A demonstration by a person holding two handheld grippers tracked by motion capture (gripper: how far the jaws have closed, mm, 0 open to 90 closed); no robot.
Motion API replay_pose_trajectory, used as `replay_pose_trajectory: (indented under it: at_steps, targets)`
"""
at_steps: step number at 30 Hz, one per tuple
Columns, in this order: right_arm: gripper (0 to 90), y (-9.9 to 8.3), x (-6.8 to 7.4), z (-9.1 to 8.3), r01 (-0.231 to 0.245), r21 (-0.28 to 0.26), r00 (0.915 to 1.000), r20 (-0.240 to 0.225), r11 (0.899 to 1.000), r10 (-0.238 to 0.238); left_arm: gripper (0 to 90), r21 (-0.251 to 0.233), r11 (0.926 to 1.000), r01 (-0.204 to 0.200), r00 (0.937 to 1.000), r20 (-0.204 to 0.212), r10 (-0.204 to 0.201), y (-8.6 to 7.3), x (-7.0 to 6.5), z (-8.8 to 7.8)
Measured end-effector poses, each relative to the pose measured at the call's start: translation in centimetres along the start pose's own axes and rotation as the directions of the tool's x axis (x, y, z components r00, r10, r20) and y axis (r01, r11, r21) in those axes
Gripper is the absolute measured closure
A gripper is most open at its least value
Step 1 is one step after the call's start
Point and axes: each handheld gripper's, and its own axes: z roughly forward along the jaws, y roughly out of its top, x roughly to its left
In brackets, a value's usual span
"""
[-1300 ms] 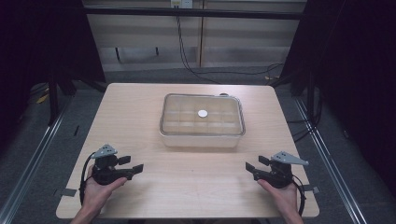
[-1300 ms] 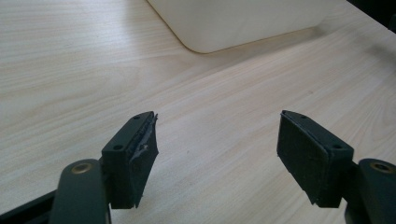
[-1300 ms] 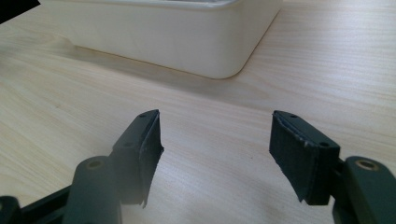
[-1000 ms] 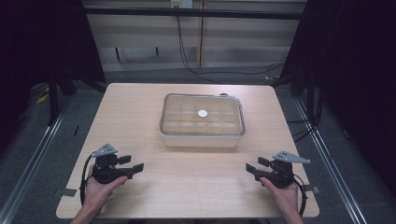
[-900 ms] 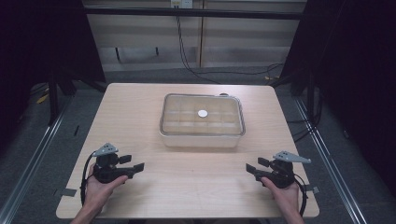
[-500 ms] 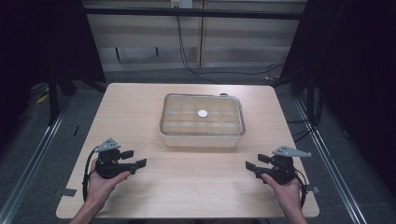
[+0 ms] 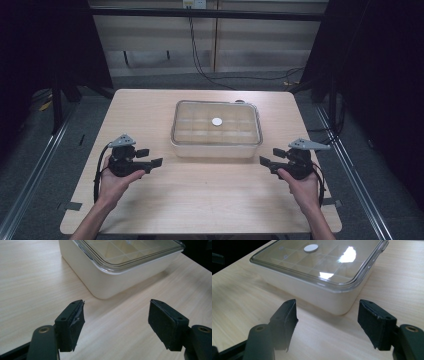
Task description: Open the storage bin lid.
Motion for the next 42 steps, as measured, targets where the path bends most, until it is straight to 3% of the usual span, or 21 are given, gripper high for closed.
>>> replay_pose_trajectory:
  at_steps: [4,7,12,16,19,24,31,42]
  targets:
    - [32.4,1.1,-0.5,0.8,0.005,0.030,1.0000,0.004,1.000,-0.005,29.3,0.008,0.9999,-0.009,1.0000,-0.001,0.009,0.7,0.3,0.7]
    - [31.3,1.6,-1.0,1.4,-0.012,0.044,0.9996,-0.027,0.999,0.014,29.2,0.019,0.9996,-0.021,0.9996,0.018,0.021,1.2,0.2,1.0]
    - [30.2,2.3,-2.0,2.3,-0.055,0.046,0.9983,-0.018,0.997,0.056,28.9,0.011,0.9999,-0.012,0.9999,0.008,0.012,2.0,0.4,1.7]
    - [29.1,2.9,-2.6,3.3,-0.057,0.090,0.9983,-0.009,0.994,0.058,28.4,0.024,0.9994,-0.025,0.9997,0.007,0.025,3.1,0.6,2.6]
    - [29.1,3.5,-3.2,4.0,-0.066,0.091,0.9978,-0.006,0.994,0.066,28.0,0.034,0.9990,-0.029,0.9995,0.011,0.028,3.9,0.8,3.3]
    - [29.2,4.6,-4.1,4.8,-0.095,0.085,0.9950,-0.024,0.992,0.097,27.5,0.023,0.9997,-0.009,0.9999,-0.009,0.009,5.1,1.7,3.8]
    - [30.6,6.5,-4.1,6.3,-0.055,0.113,0.9981,-0.022,0.992,0.058,25.2,0.017,0.9995,0.026,0.9993,-0.028,-0.026,6.2,3.3,4.6]
    - [26.1,7.2,-5.5,8.6,-0.085,0.163,0.9963,0.008,0.983,0.085,20.9,0.035,0.9978,0.057,0.9983,0.011,-0.057,6.7,4.4,6.9]
